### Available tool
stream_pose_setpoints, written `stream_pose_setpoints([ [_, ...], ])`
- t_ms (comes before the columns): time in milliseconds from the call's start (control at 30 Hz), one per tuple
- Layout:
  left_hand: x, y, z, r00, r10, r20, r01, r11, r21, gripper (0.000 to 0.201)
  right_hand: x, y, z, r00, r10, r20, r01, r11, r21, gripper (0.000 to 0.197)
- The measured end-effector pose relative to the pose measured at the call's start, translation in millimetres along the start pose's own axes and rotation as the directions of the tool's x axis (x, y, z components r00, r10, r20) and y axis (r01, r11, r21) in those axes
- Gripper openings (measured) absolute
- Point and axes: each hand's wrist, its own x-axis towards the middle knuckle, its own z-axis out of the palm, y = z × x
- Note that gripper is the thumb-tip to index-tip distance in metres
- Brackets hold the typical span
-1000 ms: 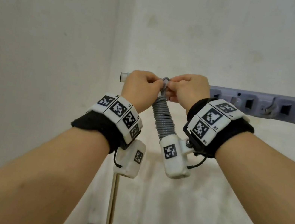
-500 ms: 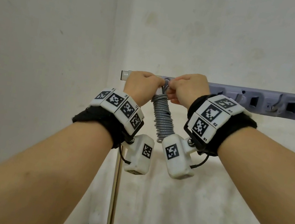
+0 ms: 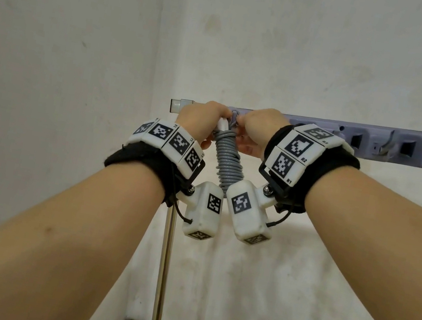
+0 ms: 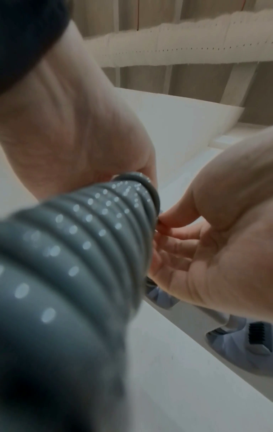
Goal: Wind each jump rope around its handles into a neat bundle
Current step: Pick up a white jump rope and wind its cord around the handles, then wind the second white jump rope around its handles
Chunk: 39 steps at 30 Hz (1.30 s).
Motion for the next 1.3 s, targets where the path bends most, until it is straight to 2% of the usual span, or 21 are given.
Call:
stream_pose_setpoints([
  [33,1.1,-0.5,0.1,1.000,-0.019,0.000,0.019,1.000,-0.004,0.015,-0.5,-1.1,0.2,1.000,0.012,0.001,-0.012,1.000,-0.014,0.011],
  [100,2.6,-3.5,0.7,0.999,-0.038,0.002,0.038,0.999,0.007,0.015,0.7,0.3,2.0,1.000,-0.013,0.005,0.013,0.987,-0.161,0.014],
  [133,2.9,-6.3,0.8,1.000,-0.030,0.002,0.030,0.999,0.022,0.016,1.7,2.4,2.3,0.999,0.018,0.042,-0.012,0.988,-0.151,0.012],
  [233,1.2,-17.6,0.6,0.994,0.104,0.015,-0.105,0.985,0.134,0.015,0.8,15.1,-3.2,0.994,0.069,0.087,-0.056,0.988,-0.143,0.002],
  [267,-0.6,-21.8,-0.2,0.987,0.158,-0.003,-0.156,0.979,0.129,0.015,-0.3,19.2,-3.9,0.993,0.058,0.100,-0.044,0.990,-0.133,0.008],
  [333,-6.1,-29.7,-3.3,0.964,0.260,-0.050,-0.251,0.959,0.130,0.015,-5.7,23.5,-2.1,0.996,-0.030,0.082,0.043,0.987,-0.155,0.020],
  [400,-16.0,-37.7,-6.2,0.933,0.353,-0.062,-0.332,0.916,0.224,0.006,-18.1,28.5,0.6,0.987,-0.155,0.037,0.160,0.968,-0.195,0.012],
  [467,-26.2,-51.5,-10.2,0.898,0.427,-0.107,-0.376,0.870,0.320,0.015,-35.6,39.3,0.0,0.973,-0.228,-0.031,0.215,0.950,-0.225,0.008],
  [533,-43.0,-65.7,-13.9,0.853,0.505,-0.136,-0.422,0.819,0.389,0.019,-58.2,55.6,-1.7,0.964,-0.265,-0.035,0.250,0.940,-0.231,0.007],
  [600,-68.6,-83.1,-15.8,0.835,0.546,-0.062,-0.463,0.759,0.458,0.015,-86.1,79.2,-3.5,0.964,-0.267,-0.001,0.259,0.933,-0.251,0.008],
  [633,-82.9,-93.3,-16.2,0.842,0.540,0.008,-0.473,0.730,0.493,0.012,-100.6,93.4,-4.9,0.966,-0.256,0.023,0.253,0.929,-0.272,0.010],
  [733,-132.7,-130.7,-13.1,0.851,0.451,0.270,-0.518,0.637,0.571,0.007,-145.5,145.1,-14.5,0.975,-0.181,0.130,0.216,0.911,-0.351,0.012],
  [833,-186.1,-179.7,-10.3,0.840,0.272,0.469,-0.530,0.595,0.605,0.005,-192.3,203.2,-27.0,0.971,-0.051,0.235,0.156,0.877,-0.454,0.012],
  [933,-232.3,-238.5,-5.7,0.799,0.077,0.596,-0.524,0.577,0.627,0.010,-235.9,265.4,-40.3,0.957,0.073,0.282,0.093,0.840,-0.534,0.011],
  [1000,-258.9,-280.0,2.2,0.755,-0.038,0.654,-0.516,0.581,0.629,0.016,-261.7,311.1,-46.3,0.931,0.152,0.331,0.091,0.782,-0.616,0.012],
  [1067,-285.2,-322.4,14.5,0.698,-0.147,0.701,-0.502,0.597,0.625,0.019,-288.8,360.0,-49.7,0.895,0.267,0.358,0.068,0.711,-0.700,0.013],
  [1167,-316.5,-383.8,34.0,0.605,-0.305,0.736,-0.466,0.614,0.637,0.022,-322.2,429.4,-49.0,0.806,0.456,0.377,-0.028,0.666,-0.745,0.017],
  [1233,-333.7,-422.4,44.2,0.536,-0.395,0.746,-0.455,0.610,0.649,0.019,-336.7,470.0,-43.2,0.730,0.556,0.397,-0.051,0.624,-0.780,0.019],
  [1300,-349.1,-458.8,50.9,0.499,-0.445,0.744,-0.448,0.602,0.661,0.017,-344.8,506.6,-34.9,0.635,0.645,0.424,-0.052,0.584,-0.810,0.022],
])
